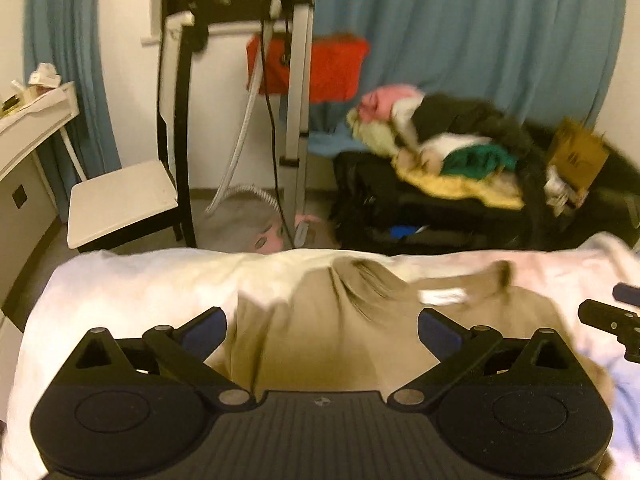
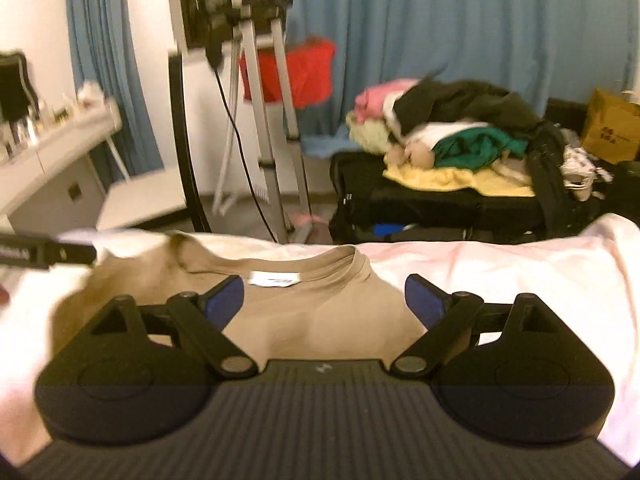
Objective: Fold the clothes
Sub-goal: 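Lower the shirt flat onto the bed and open both grippers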
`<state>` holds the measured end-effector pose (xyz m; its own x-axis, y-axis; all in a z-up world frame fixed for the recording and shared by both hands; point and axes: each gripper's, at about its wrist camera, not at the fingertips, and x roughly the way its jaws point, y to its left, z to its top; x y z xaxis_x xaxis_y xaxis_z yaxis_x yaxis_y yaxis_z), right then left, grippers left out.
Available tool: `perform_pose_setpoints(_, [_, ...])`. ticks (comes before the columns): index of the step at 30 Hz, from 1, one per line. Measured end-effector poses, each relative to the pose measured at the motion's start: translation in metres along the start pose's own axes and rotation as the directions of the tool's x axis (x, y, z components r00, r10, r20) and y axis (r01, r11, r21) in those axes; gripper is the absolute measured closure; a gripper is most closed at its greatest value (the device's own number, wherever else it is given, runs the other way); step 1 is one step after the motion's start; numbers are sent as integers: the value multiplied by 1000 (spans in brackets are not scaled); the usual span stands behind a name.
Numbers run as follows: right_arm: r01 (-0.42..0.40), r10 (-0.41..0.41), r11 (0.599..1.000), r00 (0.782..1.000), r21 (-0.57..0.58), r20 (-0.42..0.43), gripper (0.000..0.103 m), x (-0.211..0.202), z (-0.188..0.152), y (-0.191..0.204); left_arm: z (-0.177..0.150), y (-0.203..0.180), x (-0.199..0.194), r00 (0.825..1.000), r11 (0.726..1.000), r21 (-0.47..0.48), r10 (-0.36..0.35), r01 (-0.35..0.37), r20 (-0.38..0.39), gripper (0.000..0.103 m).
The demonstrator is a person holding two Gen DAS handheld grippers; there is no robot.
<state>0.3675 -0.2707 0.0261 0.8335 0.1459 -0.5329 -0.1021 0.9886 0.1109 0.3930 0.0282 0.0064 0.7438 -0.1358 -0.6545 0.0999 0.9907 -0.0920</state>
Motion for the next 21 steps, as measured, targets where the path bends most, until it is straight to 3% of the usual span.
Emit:
perform_pose_setpoints(4, [-17,11,998,996,66,92,14,-88,-31,16,-51,-1,-83,994,998,-58,-24,30,105,1])
perform_pose_setpoints(9, [-35,15,994,983,106,183,14,-186,-75,30,-126,-2,-167,981,996,-90,2,16,192,1])
perform_pose_setpoints(11, [-27,5,995,976,99,219,45,-219,-93,34,-153,0,-191,980,994,-111,5,18,199,2])
perform_pose_setpoints(12, [-2,-16,997,975,82,223,86,-232,-101,37,-163,1,-201,980,993,-116,9,15,200,2])
perform_pose_setpoints(13, [21,-37,997,972,72,230,96,-243,-108,39,-174,2,-212,979,993,-121,13,11,201,2])
perform_pose_setpoints(17, [-4,-23,996,955,91,297,96,-275,-124,34,-196,7,-234,979,991,-132,29,-3,201,2])
perform_pose_setpoints(20, [-62,9,988,936,141,352,90,-280,-133,22,-193,24,-233,981,978,-207,14,27,195,3])
perform_pose_setpoints(21, [-84,25,985,933,150,359,68,-277,-136,19,-192,30,-233,981,971,-234,8,38,193,4])
